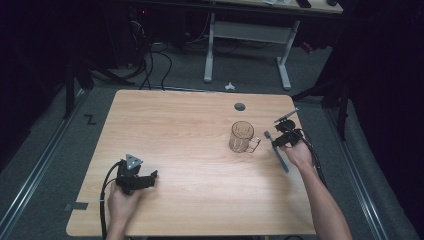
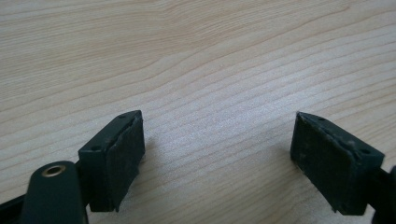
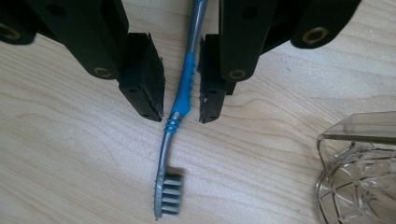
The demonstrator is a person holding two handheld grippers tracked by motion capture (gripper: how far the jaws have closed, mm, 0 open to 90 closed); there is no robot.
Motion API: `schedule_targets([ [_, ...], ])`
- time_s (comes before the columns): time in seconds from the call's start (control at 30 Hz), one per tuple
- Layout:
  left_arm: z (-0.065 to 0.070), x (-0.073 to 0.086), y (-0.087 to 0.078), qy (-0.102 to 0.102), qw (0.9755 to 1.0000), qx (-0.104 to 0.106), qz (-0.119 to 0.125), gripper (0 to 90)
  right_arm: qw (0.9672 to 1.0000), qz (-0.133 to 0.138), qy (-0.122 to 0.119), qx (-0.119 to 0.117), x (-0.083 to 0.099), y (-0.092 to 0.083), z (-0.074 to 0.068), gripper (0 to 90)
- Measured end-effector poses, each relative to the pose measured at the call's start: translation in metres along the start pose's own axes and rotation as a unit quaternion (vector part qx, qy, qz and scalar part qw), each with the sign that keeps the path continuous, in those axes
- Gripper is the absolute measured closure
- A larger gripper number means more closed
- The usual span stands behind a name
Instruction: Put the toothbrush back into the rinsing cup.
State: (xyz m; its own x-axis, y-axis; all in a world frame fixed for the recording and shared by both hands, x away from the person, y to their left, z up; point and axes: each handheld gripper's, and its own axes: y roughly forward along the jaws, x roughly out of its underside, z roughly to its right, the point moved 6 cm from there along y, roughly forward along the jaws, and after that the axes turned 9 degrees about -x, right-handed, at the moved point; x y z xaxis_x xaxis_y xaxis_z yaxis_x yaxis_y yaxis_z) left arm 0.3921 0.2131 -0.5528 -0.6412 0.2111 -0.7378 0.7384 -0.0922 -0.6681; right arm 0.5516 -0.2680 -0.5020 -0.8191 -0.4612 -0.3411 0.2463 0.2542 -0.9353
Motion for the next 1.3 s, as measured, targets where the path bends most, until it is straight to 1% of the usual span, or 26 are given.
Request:
schedule_targets([
  [0.03,0.000,0.000,0.000,0.000,1.0000,0.000,0.000,18.2,1.0000,-0.003,0.004,0.000,0.000,0.001,0.000,70.6],
  [0.17,0.000,0.000,0.000,0.000,1.0000,0.000,0.000,18.3,0.9999,-0.016,0.003,0.000,0.001,0.006,0.001,70.7],
  [0.37,0.000,0.000,0.000,0.000,1.0000,0.000,0.000,18.3,0.9997,-0.021,0.013,-0.004,0.000,0.013,0.001,70.7],
  [0.6,0.000,0.000,0.000,0.000,1.0000,0.000,0.000,18.3,0.9995,-0.024,0.020,-0.003,-0.002,0.019,0.003,71.9],
  [0.7,0.000,0.000,0.000,0.000,1.0000,0.000,0.000,18.2,0.9993,-0.025,0.028,-0.004,-0.002,0.021,0.003,72.9],
  [1.07,0.000,0.000,0.000,0.001,1.0000,0.000,0.001,18.3,0.9989,-0.031,0.034,-0.008,-0.001,0.021,0.005,78.1],
  [1.3,0.000,0.000,0.000,0.000,1.0000,0.000,0.001,18.2,0.9988,-0.030,0.037,-0.011,-0.001,0.021,0.005,79.0],
])
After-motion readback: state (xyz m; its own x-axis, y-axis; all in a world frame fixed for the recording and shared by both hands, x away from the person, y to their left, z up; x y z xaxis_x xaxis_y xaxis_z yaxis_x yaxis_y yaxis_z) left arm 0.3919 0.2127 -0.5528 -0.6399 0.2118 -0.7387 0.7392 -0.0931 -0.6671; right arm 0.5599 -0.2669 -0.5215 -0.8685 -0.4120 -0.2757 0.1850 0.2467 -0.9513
